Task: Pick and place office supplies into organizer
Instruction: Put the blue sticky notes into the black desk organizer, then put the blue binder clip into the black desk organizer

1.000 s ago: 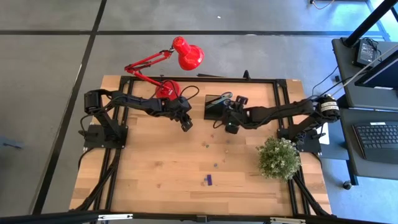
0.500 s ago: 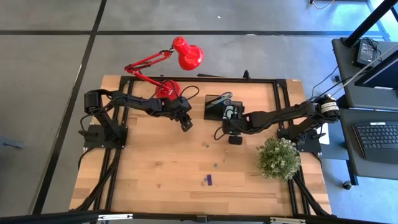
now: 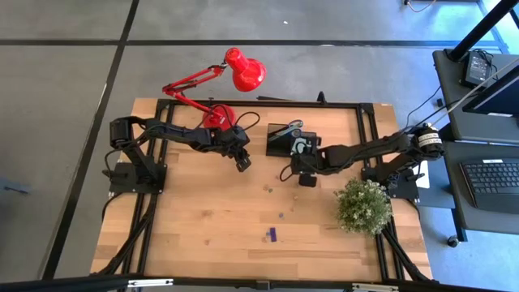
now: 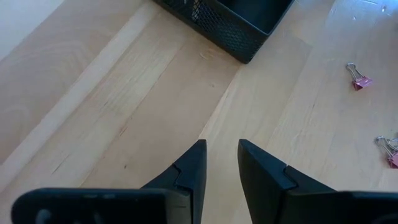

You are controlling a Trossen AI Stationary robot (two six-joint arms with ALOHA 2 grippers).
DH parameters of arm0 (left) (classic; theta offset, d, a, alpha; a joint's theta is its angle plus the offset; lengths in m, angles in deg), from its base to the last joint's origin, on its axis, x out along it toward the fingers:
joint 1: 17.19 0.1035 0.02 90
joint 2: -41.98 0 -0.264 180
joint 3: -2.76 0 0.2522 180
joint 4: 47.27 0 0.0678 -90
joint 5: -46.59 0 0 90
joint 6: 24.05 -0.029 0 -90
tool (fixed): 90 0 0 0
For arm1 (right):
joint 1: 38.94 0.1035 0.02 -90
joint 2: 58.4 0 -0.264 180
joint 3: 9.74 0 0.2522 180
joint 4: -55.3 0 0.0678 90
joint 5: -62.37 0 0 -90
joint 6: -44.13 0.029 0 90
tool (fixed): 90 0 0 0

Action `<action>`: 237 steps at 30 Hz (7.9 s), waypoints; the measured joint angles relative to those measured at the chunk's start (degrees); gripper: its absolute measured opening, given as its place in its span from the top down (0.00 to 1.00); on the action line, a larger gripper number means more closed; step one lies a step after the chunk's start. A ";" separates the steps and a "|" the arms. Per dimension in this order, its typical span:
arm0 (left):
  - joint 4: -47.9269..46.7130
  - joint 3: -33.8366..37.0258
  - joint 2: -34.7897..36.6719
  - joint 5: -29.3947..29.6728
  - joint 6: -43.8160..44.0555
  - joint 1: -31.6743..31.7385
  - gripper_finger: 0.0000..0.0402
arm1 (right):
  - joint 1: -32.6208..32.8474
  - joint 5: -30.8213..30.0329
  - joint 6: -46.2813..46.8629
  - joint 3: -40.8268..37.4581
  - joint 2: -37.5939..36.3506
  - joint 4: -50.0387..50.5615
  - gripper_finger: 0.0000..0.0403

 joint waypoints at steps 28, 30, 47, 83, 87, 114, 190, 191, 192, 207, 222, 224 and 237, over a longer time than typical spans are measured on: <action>-0.01 0.01 0.01 -0.01 -0.07 -0.01 0.79 | -0.84 -4.69 0.19 -0.03 8.00 -1.63 0.80; -0.01 0.02 0.00 0.00 -0.07 0.00 0.79 | -0.84 -4.39 0.19 -0.03 7.87 -1.49 0.87; -0.01 0.02 0.00 1.47 -0.31 -0.01 0.79 | -0.82 -12.82 0.85 1.04 7.52 2.20 0.99; -0.03 0.01 0.00 2.73 -1.81 -0.01 0.79 | -0.76 -20.61 1.60 4.88 7.37 7.28 1.00; -0.01 0.02 0.00 2.75 -2.45 -0.01 0.79 | -0.97 -16.66 1.64 4.88 7.37 7.34 1.00; -0.05 0.02 0.00 2.84 -2.47 -0.01 0.79 | -5.17 -14.29 -1.60 -0.62 9.79 -0.16 0.97; 0.30 0.02 0.00 2.89 -0.50 -1.03 0.79 | 3.24 14.95 2.93 -20.18 -28.38 -17.34 0.35; 0.40 0.02 0.00 2.89 -0.50 -1.03 0.79 | 3.25 15.05 2.92 -21.64 -29.48 -18.53 0.35; 0.46 0.02 0.00 2.89 -0.50 -1.03 0.79 | 3.27 15.47 2.89 -23.04 -30.69 -19.67 0.35; 4.78 -2.62 0.00 -7.35 -16.60 -8.32 0.79 | 3.23 16.84 1.62 -35.71 -42.07 -28.65 0.35; -2.55 -13.48 -0.21 3.45 -30.21 -21.91 0.60 | 2.43 16.83 0.27 -37.52 -42.75 -32.18 0.35; -4.38 -14.38 -0.56 4.09 -30.46 -22.46 0.57 | 2.43 16.83 0.84 -37.52 -42.73 -32.18 0.35; -11.06 -20.83 -8.97 1.05 -33.70 -22.61 0.56 | 2.34 16.81 1.84 -37.52 -42.48 -33.57 0.35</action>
